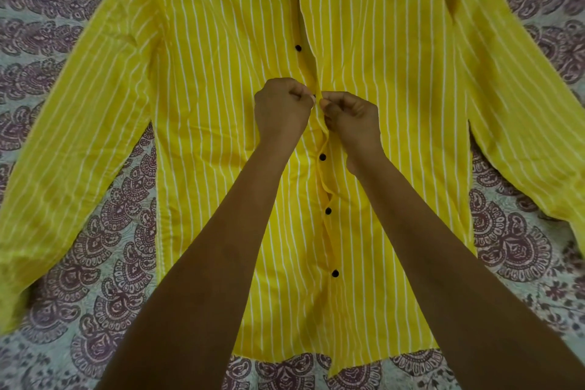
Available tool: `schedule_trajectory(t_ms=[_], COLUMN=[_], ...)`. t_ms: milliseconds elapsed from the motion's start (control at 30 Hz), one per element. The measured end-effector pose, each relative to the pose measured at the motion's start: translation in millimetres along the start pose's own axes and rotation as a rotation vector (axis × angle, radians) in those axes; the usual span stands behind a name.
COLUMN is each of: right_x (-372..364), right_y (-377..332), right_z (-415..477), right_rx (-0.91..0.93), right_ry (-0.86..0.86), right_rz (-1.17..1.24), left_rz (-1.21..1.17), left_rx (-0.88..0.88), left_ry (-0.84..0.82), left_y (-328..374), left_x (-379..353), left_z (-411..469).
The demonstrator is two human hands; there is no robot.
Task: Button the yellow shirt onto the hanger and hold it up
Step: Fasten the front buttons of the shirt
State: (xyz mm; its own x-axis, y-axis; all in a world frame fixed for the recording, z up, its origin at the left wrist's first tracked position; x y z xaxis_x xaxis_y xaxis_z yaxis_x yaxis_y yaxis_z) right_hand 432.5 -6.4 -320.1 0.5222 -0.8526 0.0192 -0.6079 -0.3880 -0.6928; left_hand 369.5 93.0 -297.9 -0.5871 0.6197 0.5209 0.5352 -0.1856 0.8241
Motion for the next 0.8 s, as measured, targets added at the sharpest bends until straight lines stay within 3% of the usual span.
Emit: schedule_trajectory(t_ms=[133,367,467,667,800], right_x=[5,9,8,0,-6], right_y=[-4,-7,-7,-9,-1], right_z=[0,2,5,0,-8], right_rx=[-0.037,-0.029,0.006,0.376,0.488], right_ry=[-0.138,-0.217,-0.129,0.1,0.209], right_rz=[0.032,0.0,-0.047,-0.461,-0.467], left_rz=[-0.124,-0.25,-0.261,-0.51,-0.673], left_rx=[0.066,0.106,0.138,0.31,0.403], left_ry=[-0.057,-0.028,-0.02,-0.045,0.052], left_y=[-4,-4,-3,-3,-7], left_x=[2,3,2,-3,-10], left_z=[-2,-5,-6,-11,-11])
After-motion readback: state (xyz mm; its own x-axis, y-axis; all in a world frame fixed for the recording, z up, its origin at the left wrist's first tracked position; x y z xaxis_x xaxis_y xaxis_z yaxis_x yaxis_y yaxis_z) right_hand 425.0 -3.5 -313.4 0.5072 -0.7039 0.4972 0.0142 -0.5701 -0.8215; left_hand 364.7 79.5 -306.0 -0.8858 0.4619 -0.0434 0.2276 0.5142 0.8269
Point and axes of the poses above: each hand's wrist, its own z-axis towards the middle knuckle, its own x-axis out of the back of the hand, y = z × x, the point moved 3 cm from there along z, towards the middle knuckle, and after that the axes turned 15 degrees about -x, right-handed, at the moved point
